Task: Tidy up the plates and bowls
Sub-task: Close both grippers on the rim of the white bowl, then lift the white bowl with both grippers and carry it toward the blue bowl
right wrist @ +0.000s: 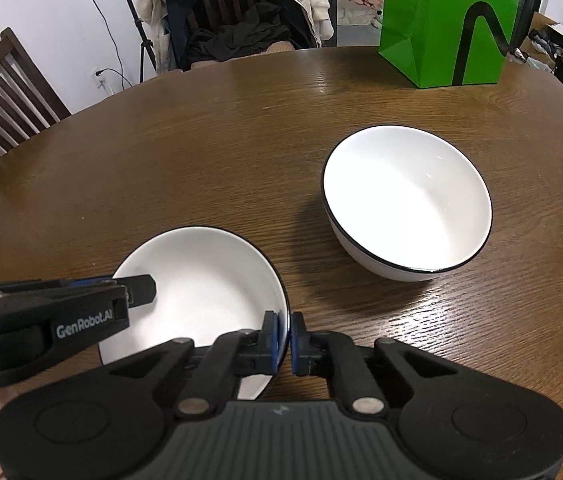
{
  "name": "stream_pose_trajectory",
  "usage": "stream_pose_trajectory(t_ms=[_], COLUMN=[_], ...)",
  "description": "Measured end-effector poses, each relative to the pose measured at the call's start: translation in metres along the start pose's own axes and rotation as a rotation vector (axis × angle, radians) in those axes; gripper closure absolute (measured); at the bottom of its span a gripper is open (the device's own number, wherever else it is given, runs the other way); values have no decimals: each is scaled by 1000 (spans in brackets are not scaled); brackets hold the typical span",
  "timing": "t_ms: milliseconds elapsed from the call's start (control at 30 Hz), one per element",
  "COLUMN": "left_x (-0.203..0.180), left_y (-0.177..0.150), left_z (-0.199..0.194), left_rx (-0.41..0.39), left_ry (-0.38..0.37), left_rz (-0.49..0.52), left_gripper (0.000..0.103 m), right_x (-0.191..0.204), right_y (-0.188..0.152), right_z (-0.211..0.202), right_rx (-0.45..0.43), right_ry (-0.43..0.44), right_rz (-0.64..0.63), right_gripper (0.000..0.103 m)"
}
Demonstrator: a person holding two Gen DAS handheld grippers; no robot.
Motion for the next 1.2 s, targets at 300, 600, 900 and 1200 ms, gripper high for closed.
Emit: stream_pose_trajectory(t_ms=[300,600,900,1200], left_x=[-1,-2,-6,-10], left_y=[-2,-7,-17,-33], left_z=[-3,-12,-28,-47], left_rx=[2,-5,-19,-39], left_ry=[-1,-5,-10,-14], left_rz=[-3,1,8,14], left_gripper=[90,90,90,90], right_x=[-1,-3,-4,-2], right_y=[-3,-9,-18,-29], right_z=[-1,-4,-18,-38], right_rx=[2,1,-12,-34], right_ry=[3,11,14,10], right_rz=[10,21,33,31], right_gripper=[96,96,96,96])
Point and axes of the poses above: each gripper's, at about its wrist camera, not at the fingertips, and z roughly the way its jaws point, x to its left, y to its top, the point moved 7 cm from there along z, roughly the way its jaws point, and after that the axes turned 15 degrees about x, right-handed, at the moved point
